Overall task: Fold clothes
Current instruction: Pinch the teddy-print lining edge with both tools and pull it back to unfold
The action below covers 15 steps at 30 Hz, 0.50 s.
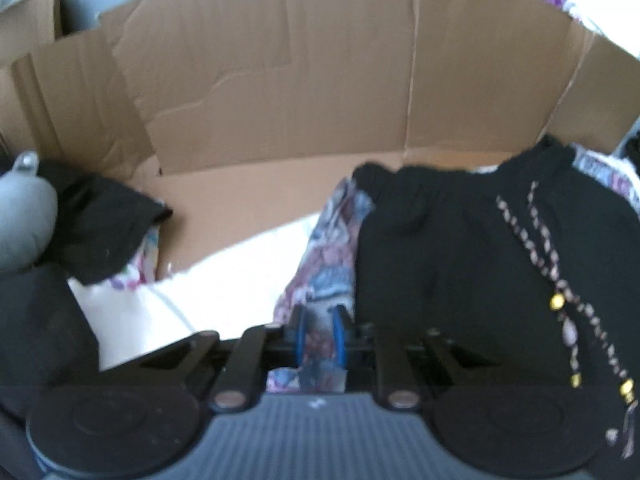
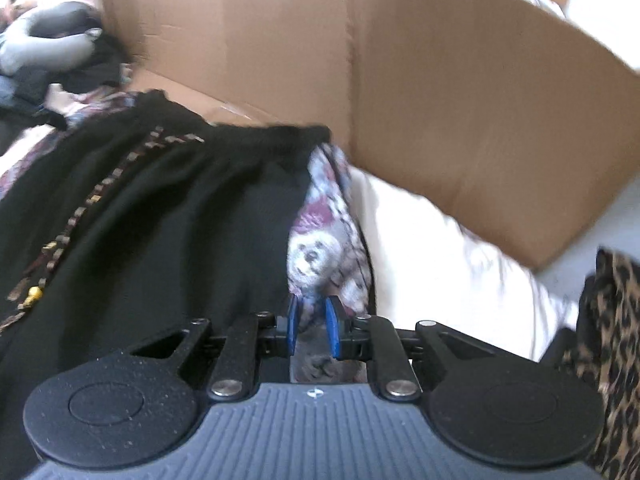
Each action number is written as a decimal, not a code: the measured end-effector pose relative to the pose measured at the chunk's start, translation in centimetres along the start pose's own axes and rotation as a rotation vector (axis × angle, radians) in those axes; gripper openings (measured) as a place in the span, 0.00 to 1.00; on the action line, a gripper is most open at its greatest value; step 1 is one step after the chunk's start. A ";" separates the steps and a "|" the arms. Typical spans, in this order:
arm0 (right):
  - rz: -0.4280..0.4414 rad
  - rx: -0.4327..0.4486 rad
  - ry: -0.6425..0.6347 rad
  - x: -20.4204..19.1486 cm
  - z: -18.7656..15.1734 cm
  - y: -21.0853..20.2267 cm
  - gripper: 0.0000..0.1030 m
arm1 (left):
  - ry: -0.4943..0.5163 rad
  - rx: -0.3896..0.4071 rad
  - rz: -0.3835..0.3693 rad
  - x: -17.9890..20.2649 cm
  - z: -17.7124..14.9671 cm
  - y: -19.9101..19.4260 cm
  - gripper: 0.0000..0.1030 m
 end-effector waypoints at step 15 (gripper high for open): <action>-0.041 -0.003 0.085 0.8 3.1 2.8 0.20 | -0.021 0.011 0.021 -0.4 1.0 1.1 0.16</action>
Point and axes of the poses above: each gripper's, at about its wrist camera, not at the fingertips, and y roughly the way its jaws point, x to its right, z to its top, the point moved 9 cm from there along y, roughly the way its jaws point, and after that the axes turned 10 degrees about -z, right-handed, at the moved point
